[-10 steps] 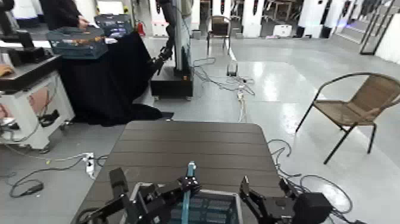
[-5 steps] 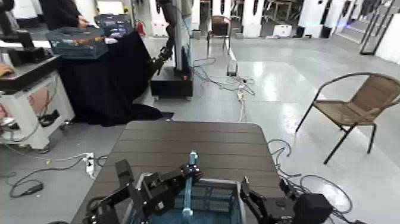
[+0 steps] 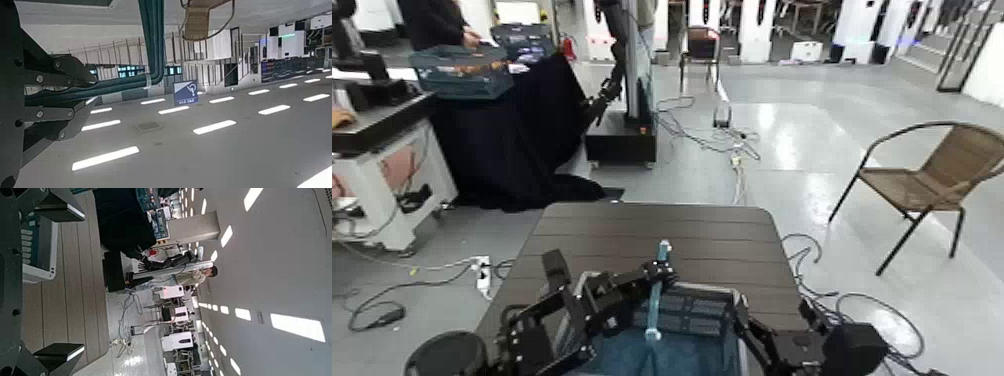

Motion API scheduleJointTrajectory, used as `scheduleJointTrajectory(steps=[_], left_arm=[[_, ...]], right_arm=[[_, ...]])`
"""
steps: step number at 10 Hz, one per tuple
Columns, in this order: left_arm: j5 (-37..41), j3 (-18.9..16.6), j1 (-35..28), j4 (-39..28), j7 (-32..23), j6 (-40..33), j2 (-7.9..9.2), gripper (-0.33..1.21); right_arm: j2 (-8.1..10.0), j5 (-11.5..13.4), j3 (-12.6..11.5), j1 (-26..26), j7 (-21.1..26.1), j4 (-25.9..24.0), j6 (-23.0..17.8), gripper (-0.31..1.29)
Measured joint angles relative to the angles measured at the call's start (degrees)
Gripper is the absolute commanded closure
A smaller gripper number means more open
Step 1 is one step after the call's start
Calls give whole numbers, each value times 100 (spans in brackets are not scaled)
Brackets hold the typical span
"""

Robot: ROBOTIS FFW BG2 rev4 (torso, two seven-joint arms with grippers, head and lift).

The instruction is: Place the crate on the table.

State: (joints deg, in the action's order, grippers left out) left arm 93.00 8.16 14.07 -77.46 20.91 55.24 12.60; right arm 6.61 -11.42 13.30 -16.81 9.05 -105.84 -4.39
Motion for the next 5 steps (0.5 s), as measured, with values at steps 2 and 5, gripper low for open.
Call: scheduleJointTrajectory(steps=[2, 5], left_arm=[[-221, 253, 407, 454, 279, -162, 29, 119], [-391, 517, 891, 1039, 598, -369, 49, 119]], right_arm=[[12, -21, 20, 19, 0, 21, -23, 14], [16, -34, 31, 34, 0, 31, -33, 14]])
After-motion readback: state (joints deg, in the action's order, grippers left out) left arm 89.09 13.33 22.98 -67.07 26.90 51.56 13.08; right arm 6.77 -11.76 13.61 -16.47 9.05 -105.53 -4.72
